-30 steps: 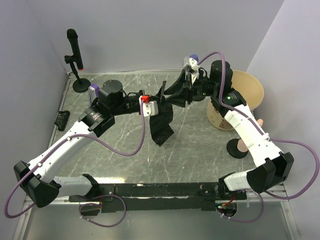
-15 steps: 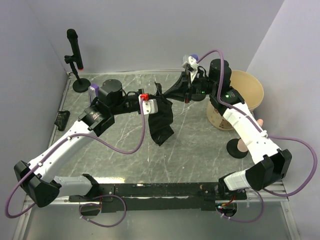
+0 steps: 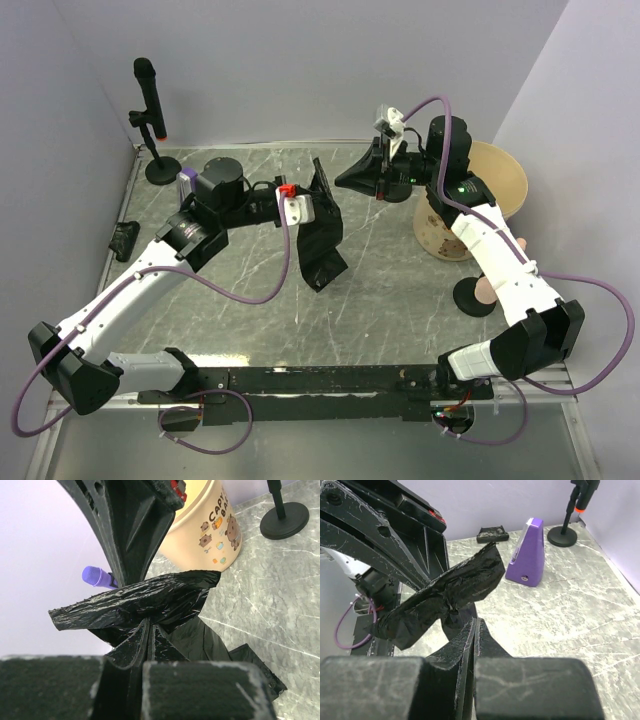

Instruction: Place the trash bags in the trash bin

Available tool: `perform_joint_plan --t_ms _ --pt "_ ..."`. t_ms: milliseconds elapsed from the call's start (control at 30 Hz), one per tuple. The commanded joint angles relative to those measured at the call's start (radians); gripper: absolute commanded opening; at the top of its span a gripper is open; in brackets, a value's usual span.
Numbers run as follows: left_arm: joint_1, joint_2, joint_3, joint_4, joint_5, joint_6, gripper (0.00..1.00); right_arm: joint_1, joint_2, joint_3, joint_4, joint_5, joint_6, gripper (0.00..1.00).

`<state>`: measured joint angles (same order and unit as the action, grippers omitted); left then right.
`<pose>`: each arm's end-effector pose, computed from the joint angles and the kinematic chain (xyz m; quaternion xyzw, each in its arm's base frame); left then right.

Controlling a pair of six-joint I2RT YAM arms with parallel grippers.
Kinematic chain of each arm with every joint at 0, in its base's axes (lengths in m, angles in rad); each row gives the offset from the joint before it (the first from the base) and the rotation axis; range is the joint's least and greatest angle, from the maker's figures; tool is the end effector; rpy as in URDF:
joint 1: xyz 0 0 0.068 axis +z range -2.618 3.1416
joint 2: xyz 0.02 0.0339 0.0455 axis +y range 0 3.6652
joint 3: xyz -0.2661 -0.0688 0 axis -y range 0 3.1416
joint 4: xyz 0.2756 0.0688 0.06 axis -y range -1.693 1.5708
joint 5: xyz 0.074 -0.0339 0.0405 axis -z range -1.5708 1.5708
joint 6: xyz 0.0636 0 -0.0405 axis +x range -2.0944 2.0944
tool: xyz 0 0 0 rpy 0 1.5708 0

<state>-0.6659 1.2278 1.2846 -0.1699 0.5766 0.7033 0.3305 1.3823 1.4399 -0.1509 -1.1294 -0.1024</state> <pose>0.2371 -0.2304 0.4253 0.5989 0.4343 -0.2001 0.6424 0.3054 0.1656 0.4412 -0.4861 0.5326 0.4578 0.5201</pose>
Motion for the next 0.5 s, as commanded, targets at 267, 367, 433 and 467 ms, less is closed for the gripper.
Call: perform_joint_plan --t_ms 267,367,433,467 --pt "0.008 0.022 0.047 0.047 0.052 -0.050 0.03 0.060 0.017 0.045 0.105 -0.092 0.061 0.53" --pt "0.008 0.032 0.061 0.053 0.045 -0.079 0.07 0.082 0.037 0.059 0.096 -0.101 0.058 0.49" --pt "0.008 0.032 0.064 0.049 0.039 -0.085 0.09 0.087 0.046 0.065 0.093 -0.101 0.055 0.37" --pt "0.008 0.030 0.059 0.049 0.037 -0.088 0.10 0.087 0.046 0.066 0.087 -0.093 0.052 0.29"
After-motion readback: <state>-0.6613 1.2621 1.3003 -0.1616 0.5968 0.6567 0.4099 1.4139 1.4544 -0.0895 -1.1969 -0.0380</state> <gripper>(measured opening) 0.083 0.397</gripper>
